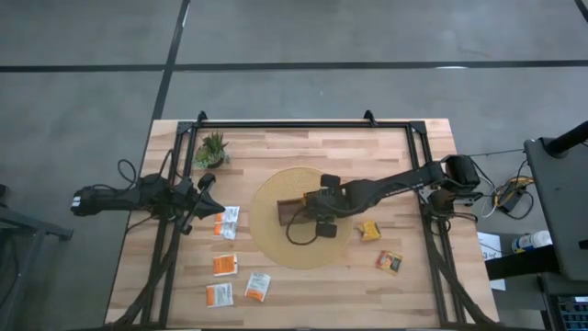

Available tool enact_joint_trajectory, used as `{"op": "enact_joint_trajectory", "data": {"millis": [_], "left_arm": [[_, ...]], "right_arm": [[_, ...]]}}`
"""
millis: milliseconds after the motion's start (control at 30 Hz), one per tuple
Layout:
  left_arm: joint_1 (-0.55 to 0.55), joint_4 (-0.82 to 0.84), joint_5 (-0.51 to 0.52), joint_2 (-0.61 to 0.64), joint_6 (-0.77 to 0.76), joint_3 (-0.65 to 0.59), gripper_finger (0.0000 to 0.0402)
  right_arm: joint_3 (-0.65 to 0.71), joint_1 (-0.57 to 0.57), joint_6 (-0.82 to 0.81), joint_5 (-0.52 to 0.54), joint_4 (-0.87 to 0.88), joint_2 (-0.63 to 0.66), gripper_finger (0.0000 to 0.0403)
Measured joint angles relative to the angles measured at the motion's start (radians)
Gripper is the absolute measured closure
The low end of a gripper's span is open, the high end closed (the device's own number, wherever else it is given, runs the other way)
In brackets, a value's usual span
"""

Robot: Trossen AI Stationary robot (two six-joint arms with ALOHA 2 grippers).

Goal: Pick & Place Tea
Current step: Put the bottom yellow tea bag into the middle of the wooden organizer

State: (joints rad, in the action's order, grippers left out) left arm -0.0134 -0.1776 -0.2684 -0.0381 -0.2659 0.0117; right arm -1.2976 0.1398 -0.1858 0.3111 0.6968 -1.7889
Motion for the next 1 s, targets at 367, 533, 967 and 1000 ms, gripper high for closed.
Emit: {"op": "enact_joint_trajectory", "data": {"millis": [367, 533, 967, 1000], "left_arm": [[0.0, 0.0, 0.0, 0.0, 0.0, 0.0, 0.0402], [0.0, 0.0, 0.0, 0.0, 0.0, 0.0, 0.0401], [0.0, 0.0, 0.0, 0.0, 0.0, 0.0, 0.0402], [0.0, 0.0, 0.0, 0.0, 0.0, 0.0, 0.0402]], "right_arm": [[-0.001, -0.001, 0.0, -0.005, 0.0, 0.0, 0.0332], [-0.001, -0.003, -0.003, -0.005, 0.0, 0.0, 0.0339], [-0.002, -0.017, -0.015, 0.002, 0.003, 0.0, 0.0302], [-0.002, -0.021, -0.02, 0.002, 0.003, 0.0, 0.0299]]}}
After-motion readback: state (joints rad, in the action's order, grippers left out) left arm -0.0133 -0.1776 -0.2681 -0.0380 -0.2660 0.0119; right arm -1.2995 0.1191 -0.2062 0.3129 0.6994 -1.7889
